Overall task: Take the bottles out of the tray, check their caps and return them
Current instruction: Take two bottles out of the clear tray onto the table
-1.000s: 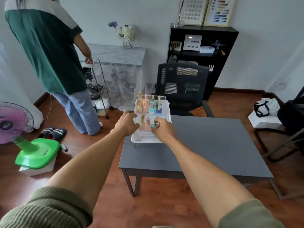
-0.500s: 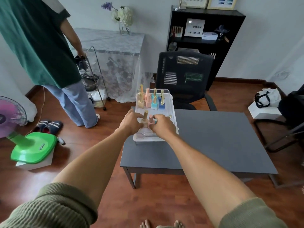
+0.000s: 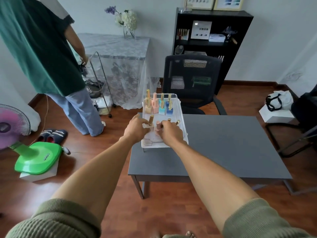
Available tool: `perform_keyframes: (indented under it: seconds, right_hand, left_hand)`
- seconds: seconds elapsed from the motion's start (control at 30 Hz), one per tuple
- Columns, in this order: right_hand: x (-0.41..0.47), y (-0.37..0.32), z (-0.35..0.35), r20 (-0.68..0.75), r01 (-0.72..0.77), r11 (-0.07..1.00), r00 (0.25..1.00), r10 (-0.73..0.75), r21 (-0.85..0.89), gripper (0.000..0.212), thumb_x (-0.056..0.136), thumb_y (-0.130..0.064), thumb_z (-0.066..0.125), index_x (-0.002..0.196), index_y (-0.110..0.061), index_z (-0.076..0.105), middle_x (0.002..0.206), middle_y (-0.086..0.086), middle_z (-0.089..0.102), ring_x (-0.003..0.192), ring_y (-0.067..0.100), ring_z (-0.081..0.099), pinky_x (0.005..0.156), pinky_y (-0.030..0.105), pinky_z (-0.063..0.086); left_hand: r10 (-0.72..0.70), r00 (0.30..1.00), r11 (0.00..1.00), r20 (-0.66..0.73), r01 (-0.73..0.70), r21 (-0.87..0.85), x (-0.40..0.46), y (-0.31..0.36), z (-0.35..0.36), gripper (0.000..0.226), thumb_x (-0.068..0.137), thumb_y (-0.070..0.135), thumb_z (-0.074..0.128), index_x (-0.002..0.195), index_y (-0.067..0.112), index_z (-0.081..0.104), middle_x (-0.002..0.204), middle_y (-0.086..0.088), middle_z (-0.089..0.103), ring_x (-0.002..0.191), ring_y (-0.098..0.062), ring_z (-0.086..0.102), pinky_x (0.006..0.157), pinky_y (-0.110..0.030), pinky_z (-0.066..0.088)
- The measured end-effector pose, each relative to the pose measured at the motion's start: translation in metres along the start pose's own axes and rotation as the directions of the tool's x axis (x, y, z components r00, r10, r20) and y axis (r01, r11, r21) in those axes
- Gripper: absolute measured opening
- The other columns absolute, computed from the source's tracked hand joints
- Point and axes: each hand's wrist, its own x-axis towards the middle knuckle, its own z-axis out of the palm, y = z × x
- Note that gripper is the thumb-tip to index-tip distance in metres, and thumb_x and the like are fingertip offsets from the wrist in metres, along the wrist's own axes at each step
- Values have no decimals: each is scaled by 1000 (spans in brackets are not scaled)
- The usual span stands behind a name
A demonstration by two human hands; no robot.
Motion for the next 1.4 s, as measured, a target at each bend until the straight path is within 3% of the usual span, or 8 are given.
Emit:
perform_keyframes:
  seconds: [0.17, 0.33, 0.53, 0.6, 0.8, 0.9, 1.03, 1.4]
  right_hand:
    - [-5, -7, -9, -56, -8, 995, 998, 13, 95, 37, 104, -54, 49, 93, -21, 62, 86, 1, 70, 78, 28, 65, 67, 38, 50]
    - [1, -20, -48, -86, -17, 969, 996, 39, 245, 29, 90, -50, 69, 98, -22, 68, 93, -1, 72, 85, 25, 69, 76, 42, 59]
    - [3, -16, -111, -190, 75, 922, 982, -2, 379, 25, 82, -49, 81, 91, -26, 74, 99, -9, 70, 92, 17, 67, 79, 44, 58]
    - [5, -8, -131, -200, 61, 928, 980, 15, 367, 25, 84, -49, 80, 89, -24, 73, 98, -7, 72, 94, 19, 68, 82, 46, 58]
    - [15, 33, -173, -211, -35, 938, 971, 114, 344, 20, 87, -41, 67, 85, -21, 72, 84, 0, 75, 82, 21, 74, 75, 49, 65]
    - [21, 61, -189, -196, -70, 923, 969, 153, 378, 23, 87, -35, 63, 82, -15, 73, 84, 4, 76, 80, 24, 75, 74, 50, 65]
    - [31, 104, -204, -201, -84, 927, 965, 167, 366, 19, 88, -25, 65, 81, -8, 69, 87, 12, 74, 82, 32, 73, 68, 47, 60]
    - [74, 229, -181, -63, -149, 928, 981, 181, 342, 6, 89, -17, 74, 86, -13, 71, 93, 5, 74, 87, 27, 71, 69, 39, 57]
  left_hand:
    - [64, 996, 997, -60, -62, 35, 1, 12, -25, 36, 87, 37, 78, 114, 14, 74, 126, -10, 59, 119, -28, 54, 96, -43, 49]
    - [110, 981, 992, -160, -98, 79, 2, 31, -56, 39, 87, 43, 77, 118, 18, 74, 123, -6, 57, 117, -27, 52, 99, -44, 48]
    - [137, 983, 990, -124, -140, -14, 11, 69, -72, 24, 91, 41, 74, 101, 19, 74, 97, -2, 71, 78, -18, 60, 61, -30, 43]
    - [152, 981, 987, -122, -157, -39, 16, 86, -68, 23, 93, 36, 73, 108, 19, 74, 96, 1, 69, 80, -18, 61, 59, -27, 40]
    - [200, 976, 972, -86, -209, -111, 38, 138, -32, 25, 95, 25, 71, 117, 12, 72, 101, -2, 70, 80, -15, 64, 63, -22, 45]
    - [199, 978, 975, -56, -204, -91, 53, 161, -12, 18, 96, 22, 69, 113, 16, 72, 104, -5, 71, 84, -19, 66, 74, -32, 55]
    - [195, 980, 974, -47, -199, -109, 69, 191, 21, 17, 92, 15, 70, 108, 14, 73, 100, -6, 70, 74, -14, 61, 56, -21, 42]
    - [-20, 998, 984, 67, 32, -178, 98, 239, 127, 18, 86, 22, 80, 89, 24, 62, 83, 3, 62, 70, -10, 56, 53, -24, 39]
